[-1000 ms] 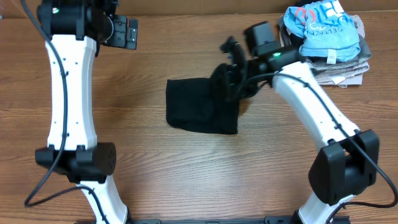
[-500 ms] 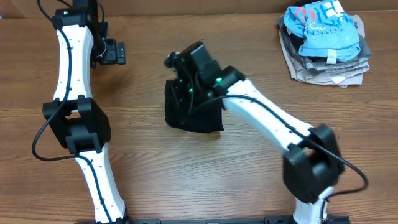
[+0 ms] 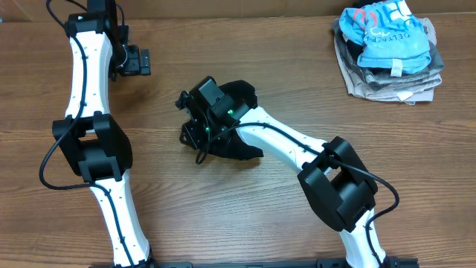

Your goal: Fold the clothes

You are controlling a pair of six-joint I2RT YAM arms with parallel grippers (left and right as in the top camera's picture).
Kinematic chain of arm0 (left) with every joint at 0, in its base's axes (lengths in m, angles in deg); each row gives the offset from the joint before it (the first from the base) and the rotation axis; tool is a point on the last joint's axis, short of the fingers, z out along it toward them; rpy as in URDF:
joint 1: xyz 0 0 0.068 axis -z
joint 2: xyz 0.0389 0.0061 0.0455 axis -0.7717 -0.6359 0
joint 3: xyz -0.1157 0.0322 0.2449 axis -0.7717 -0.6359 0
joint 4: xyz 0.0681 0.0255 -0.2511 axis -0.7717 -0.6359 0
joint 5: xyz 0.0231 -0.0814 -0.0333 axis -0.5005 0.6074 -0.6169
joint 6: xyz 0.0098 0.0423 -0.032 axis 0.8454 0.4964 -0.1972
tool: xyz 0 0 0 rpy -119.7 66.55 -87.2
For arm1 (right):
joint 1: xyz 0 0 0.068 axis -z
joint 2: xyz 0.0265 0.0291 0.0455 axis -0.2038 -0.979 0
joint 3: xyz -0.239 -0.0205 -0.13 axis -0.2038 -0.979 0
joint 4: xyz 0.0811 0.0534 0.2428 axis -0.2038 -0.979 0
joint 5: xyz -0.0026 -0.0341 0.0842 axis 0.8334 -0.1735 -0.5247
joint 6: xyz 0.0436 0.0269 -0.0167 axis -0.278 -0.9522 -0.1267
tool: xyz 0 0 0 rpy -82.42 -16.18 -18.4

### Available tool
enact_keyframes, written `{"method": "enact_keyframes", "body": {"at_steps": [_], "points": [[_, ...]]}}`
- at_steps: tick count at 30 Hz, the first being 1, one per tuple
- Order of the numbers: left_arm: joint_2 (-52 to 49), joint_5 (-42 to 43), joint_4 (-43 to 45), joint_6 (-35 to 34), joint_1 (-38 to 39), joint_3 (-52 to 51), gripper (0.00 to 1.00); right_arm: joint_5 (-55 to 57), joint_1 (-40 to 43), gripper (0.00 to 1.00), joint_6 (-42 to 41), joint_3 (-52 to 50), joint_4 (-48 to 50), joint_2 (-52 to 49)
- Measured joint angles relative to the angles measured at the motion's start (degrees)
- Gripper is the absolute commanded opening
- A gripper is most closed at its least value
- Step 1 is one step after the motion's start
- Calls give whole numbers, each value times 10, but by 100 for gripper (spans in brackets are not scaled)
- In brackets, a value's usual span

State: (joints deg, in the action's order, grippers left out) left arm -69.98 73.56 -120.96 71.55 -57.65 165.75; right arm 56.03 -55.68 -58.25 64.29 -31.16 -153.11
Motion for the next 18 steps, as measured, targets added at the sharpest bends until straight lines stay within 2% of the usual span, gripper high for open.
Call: {"method": "enact_keyframes", "body": {"at_steps": [2,4,8,12,16,18], "points": [[0,0,1,0,0,0,100,-10,3,76,5,41,-50,0],[0,0,4,0,0,0,100,-15,7,82,15,82,-94,2],[0,0,9,0,0,0,100,0,21,86,28,188,-210,17],[0,0,11,0,0,0,100,49,42,77,25,253,-289,38],[0,0,11,0,0,0,100,59,83,59,28,263,-316,51],[0,0,11,0,0,0,100,50,101,57,26,260,-318,50]]}}
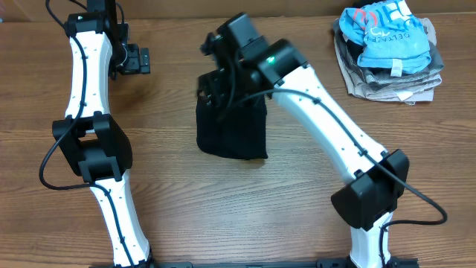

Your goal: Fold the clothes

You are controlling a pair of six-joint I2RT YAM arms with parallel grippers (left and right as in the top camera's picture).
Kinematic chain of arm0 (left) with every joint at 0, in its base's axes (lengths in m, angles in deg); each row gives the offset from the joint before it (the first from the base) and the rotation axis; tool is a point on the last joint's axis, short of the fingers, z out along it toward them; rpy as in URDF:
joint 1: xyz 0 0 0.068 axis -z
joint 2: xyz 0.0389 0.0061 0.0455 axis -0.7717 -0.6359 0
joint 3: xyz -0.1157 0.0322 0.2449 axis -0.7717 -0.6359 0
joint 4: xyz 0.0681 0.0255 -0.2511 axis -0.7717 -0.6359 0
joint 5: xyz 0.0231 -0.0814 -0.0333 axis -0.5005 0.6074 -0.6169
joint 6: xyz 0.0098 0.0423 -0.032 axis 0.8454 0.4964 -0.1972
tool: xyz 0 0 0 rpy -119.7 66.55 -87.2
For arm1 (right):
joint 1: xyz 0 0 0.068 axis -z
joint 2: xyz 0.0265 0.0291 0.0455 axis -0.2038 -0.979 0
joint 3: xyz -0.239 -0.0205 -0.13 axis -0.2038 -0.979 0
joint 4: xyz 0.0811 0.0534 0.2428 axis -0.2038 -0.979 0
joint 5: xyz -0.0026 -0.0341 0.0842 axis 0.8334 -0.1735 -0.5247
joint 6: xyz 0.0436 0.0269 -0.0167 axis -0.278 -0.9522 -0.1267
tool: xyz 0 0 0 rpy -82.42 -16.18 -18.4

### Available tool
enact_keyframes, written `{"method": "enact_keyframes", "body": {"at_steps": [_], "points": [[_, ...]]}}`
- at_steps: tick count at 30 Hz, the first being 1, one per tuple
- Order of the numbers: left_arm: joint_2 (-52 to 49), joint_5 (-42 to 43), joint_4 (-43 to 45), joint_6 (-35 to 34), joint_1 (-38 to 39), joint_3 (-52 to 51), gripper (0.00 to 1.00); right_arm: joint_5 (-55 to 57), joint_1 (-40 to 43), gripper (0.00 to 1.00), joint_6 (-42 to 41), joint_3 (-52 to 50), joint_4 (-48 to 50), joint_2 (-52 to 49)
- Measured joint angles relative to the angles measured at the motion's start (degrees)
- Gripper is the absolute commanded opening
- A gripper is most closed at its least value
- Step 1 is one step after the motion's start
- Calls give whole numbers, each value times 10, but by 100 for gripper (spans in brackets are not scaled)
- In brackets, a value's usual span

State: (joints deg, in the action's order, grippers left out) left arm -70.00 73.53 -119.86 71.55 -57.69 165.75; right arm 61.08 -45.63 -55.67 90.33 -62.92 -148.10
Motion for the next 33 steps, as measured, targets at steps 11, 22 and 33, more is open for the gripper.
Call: {"method": "enact_keyframes", "body": {"at_steps": [11,22,33], "points": [[0,0,-2,0,0,0,100,-15,-65,62,-4,-74,55,-2],[0,0,-3,0,0,0,100,113,-48,63,-49,-96,101,-16],[0,0,-3,0,0,0,100,119,-50,43,-188,-96,101,-42]]}}
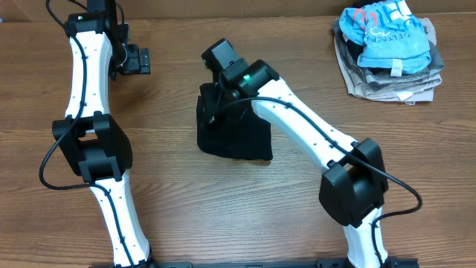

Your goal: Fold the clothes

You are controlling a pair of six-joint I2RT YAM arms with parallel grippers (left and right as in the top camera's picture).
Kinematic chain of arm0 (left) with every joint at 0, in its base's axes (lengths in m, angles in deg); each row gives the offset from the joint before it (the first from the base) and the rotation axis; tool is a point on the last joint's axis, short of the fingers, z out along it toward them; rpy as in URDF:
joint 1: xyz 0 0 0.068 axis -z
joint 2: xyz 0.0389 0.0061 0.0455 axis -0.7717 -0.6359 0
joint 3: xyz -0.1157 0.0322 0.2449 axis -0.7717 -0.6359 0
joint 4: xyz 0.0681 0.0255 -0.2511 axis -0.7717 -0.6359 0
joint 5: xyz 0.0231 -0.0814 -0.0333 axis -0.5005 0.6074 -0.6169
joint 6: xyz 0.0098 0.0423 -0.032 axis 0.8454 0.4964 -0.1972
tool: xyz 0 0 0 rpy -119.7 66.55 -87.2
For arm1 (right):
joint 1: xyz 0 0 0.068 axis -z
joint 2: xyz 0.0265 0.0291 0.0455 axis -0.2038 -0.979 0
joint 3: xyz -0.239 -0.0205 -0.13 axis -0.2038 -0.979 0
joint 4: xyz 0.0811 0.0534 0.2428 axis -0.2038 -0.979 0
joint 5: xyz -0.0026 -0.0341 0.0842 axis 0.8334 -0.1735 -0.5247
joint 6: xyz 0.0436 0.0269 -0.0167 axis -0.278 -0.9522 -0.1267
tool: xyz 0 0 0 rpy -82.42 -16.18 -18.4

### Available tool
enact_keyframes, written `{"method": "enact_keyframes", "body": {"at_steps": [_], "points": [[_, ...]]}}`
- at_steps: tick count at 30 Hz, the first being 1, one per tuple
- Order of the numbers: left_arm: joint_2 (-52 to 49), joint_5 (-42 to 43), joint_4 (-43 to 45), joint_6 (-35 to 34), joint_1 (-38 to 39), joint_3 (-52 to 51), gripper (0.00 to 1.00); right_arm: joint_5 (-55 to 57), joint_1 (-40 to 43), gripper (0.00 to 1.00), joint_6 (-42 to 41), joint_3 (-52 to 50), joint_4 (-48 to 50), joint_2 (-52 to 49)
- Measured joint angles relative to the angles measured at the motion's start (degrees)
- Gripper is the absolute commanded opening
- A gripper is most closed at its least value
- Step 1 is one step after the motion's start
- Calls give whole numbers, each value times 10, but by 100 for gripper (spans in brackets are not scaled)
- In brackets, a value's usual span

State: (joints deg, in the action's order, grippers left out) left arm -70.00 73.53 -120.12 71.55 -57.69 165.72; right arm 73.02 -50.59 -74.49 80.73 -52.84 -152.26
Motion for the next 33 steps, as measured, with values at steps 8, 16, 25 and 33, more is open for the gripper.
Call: {"method": "enact_keyframes", "body": {"at_steps": [8,16,25,33], "points": [[0,0,0,0,0,0,100,-3,-4,52,-111,-4,-18,-31],[0,0,-5,0,0,0,100,9,-4,58,-155,-4,40,-47],[0,0,-5,0,0,0,100,19,5,46,-165,-4,70,-60],[0,0,-6,0,0,0,100,24,9,4,-115,-5,82,-93]]}}
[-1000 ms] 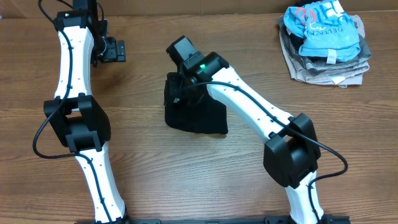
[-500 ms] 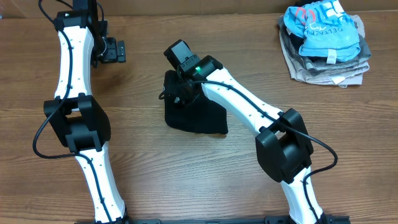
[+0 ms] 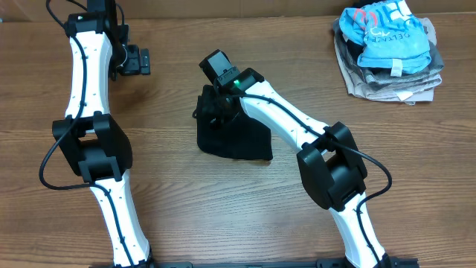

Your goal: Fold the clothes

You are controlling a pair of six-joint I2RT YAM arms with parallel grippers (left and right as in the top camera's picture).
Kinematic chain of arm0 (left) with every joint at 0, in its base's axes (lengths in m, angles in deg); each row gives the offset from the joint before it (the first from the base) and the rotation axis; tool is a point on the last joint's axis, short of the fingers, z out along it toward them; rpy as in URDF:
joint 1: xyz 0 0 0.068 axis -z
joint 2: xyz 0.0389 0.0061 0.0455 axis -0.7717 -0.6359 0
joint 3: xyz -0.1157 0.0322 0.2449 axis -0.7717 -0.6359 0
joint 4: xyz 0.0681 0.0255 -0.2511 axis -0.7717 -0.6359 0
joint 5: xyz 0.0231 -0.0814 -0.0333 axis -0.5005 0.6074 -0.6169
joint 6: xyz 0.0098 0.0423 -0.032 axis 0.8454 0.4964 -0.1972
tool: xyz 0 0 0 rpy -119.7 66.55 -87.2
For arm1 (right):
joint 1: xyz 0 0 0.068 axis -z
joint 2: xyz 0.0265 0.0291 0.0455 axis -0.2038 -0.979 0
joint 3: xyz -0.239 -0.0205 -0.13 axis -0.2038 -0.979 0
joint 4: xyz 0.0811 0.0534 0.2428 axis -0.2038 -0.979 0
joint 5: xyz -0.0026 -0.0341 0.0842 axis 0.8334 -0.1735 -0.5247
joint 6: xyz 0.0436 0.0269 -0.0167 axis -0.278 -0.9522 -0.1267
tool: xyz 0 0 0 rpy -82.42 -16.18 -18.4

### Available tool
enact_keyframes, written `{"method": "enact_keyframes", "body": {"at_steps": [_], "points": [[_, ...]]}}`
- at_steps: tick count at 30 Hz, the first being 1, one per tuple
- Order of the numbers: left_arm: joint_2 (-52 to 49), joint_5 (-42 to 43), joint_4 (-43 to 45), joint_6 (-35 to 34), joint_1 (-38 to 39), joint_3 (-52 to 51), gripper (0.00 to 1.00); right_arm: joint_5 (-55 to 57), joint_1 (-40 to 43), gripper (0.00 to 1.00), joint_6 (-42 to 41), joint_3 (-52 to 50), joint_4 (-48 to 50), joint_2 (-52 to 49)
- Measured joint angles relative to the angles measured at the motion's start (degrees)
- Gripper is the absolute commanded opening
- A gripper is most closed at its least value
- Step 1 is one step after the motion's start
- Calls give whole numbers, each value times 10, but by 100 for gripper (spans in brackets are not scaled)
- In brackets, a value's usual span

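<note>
A black garment (image 3: 236, 140) lies bunched in a rough square in the middle of the table. My right gripper (image 3: 207, 112) is down at its upper left corner, fingers dark against the cloth and seemingly shut on the fabric. The right wrist and forearm cover the garment's top edge. At the far left of the table my left gripper (image 3: 143, 62) is parked with its jaws apart and nothing between them, well away from the garment.
A pile of folded clothes (image 3: 390, 48), light blue on top and grey beneath, sits at the back right corner. Bare wooden table (image 3: 171, 201) surrounds the black garment. The left arm's links stand along the left side.
The right gripper has shifted slightly left and toward the front at the garment's upper left corner, and the arm's elbow has come in closer. The garment's outline is almost unchanged. The left arm is still.
The right gripper first was low over a crumpled black garment at mid-table. Then it held the garment raised, hanging as a long panel. Then it was lowered, the cloth settled into a squarish heap, where it stays now. The left arm stayed parked throughout.
</note>
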State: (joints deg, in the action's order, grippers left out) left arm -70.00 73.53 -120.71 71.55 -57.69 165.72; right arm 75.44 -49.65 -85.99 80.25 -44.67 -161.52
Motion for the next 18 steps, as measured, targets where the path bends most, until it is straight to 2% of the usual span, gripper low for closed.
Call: {"method": "enact_keyframes", "body": {"at_steps": [9,18], "points": [[0,0,2,0,0,0,100,-16,-21,4,91,60,-67,0],[0,0,11,0,0,0,100,-33,-133,4,137,66,-82,0]]}}
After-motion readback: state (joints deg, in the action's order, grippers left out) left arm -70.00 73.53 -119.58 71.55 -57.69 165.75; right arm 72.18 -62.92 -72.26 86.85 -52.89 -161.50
